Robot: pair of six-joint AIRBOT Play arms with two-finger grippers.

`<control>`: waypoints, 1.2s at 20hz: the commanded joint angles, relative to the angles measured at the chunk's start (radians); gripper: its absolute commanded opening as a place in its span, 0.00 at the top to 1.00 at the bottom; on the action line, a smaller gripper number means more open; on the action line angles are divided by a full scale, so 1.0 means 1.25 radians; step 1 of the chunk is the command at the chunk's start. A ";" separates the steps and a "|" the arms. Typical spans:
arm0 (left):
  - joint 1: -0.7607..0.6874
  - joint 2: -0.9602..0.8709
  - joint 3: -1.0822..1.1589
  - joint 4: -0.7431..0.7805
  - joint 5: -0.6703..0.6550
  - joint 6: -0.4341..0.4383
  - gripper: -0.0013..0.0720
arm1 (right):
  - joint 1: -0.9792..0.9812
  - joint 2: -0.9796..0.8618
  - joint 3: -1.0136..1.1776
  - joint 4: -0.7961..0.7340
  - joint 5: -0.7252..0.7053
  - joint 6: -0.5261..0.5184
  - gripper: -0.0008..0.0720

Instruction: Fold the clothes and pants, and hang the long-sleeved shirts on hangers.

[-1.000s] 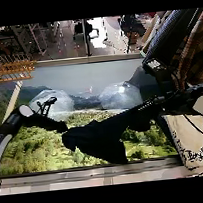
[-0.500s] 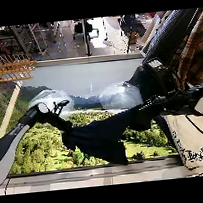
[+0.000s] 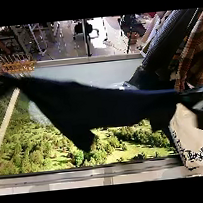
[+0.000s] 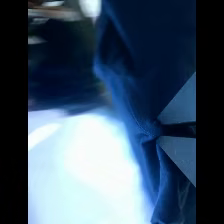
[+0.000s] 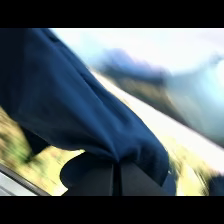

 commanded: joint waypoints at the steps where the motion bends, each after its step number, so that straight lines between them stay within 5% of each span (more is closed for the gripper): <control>1: 0.147 0.182 0.102 -0.119 0.143 0.000 0.97 | 0.000 0.016 0.162 0.147 -0.040 -0.040 0.97; 4: 0.207 0.235 0.102 -0.119 0.254 0.001 0.97 | 0.000 0.011 0.186 0.110 -0.147 -0.092 0.97; 7: 0.214 0.161 0.065 -0.122 0.207 -0.028 0.97 | -0.001 -0.060 0.116 -0.077 -0.152 -0.102 0.97; 10: 0.186 0.014 -0.086 -0.121 0.157 -0.044 0.97 | -0.009 -0.205 -0.047 -0.128 -0.213 -0.130 0.97; 14: 0.093 -0.317 -0.252 -0.084 0.269 0.028 0.97 | -0.098 -0.469 -0.222 -0.108 -0.477 -0.097 0.97; 19: 0.042 -0.695 -0.063 -0.080 0.349 0.009 0.93 | -0.195 -0.751 -0.181 0.017 -0.883 -0.092 0.94; 21: 0.046 -0.738 0.009 -0.051 0.282 -0.029 0.39 | -0.223 -0.786 -0.130 0.100 -0.855 -0.076 0.30; 22: 0.057 -0.735 0.020 0.017 0.232 -0.099 0.31 | -0.243 -0.782 -0.114 0.124 -0.777 -0.076 0.24; 24: 0.089 -0.721 0.021 0.232 0.078 -0.226 0.31 | -0.299 -0.769 -0.108 0.147 -0.555 -0.078 0.25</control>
